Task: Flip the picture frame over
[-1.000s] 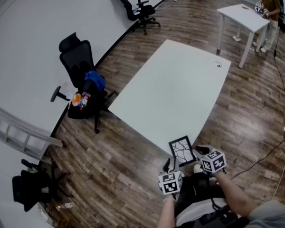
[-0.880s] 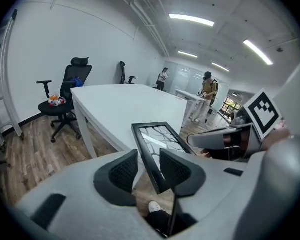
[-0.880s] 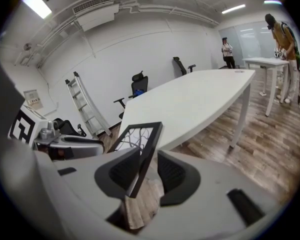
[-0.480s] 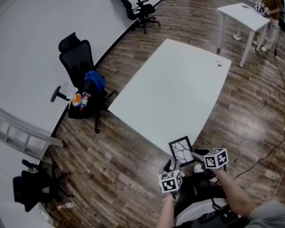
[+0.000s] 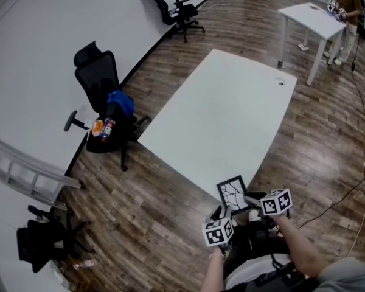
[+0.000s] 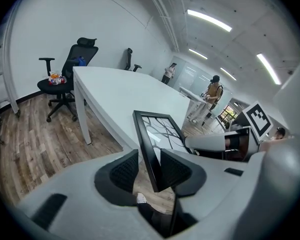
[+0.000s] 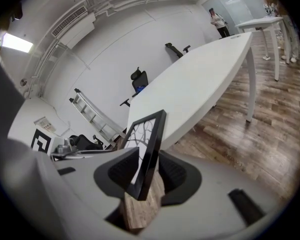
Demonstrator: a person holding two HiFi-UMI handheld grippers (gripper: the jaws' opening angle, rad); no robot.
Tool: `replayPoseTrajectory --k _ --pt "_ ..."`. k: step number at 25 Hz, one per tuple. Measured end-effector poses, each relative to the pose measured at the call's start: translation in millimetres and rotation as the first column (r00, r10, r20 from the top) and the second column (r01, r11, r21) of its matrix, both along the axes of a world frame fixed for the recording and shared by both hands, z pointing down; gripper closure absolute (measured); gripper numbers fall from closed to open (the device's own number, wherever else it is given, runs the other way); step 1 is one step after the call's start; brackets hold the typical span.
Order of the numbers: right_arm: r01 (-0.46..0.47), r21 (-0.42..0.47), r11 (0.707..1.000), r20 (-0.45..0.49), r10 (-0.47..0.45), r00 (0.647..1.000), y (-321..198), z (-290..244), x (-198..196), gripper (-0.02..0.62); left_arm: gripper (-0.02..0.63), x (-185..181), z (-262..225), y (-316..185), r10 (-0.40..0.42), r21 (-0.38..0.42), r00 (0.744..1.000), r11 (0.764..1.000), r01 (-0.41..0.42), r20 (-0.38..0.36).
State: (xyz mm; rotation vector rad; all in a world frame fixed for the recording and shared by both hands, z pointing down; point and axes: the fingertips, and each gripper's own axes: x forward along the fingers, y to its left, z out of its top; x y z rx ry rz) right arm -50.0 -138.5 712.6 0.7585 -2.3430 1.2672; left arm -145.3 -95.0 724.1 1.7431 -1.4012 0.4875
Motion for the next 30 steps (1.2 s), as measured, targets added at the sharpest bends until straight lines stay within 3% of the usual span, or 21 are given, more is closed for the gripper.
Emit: replayPoseTrajectory --k 11,23,26,30 --pt "-0.001 -0.082 0.997 0.088 0.008 0.996 -1 -1 0 0.472 0.474 6 4 -6 0.018 -0.03 0.999 0.999 -0.019 -0.047" --pt "0.038 -0.05 0.998 0.105 -0.033 0.994 0 -2 -1 0.472 0.52 -5 3 -16 -0.05 -0.113 0.997 0.993 0.043 -0.064" --pt "0.072 -0.079 0.994 0.136 -0.061 0.989 4 -1 -1 0.417 0.523 -5 3 -19 -0.066 -0.129 0.995 0.99 0.056 -0.08" --pt "0.105 -0.128 0.986 0.169 -0.082 0.982 15 5 -6 0.416 0.523 -3 4 -19 -0.071 -0.135 0.994 0.989 0.059 -0.086"
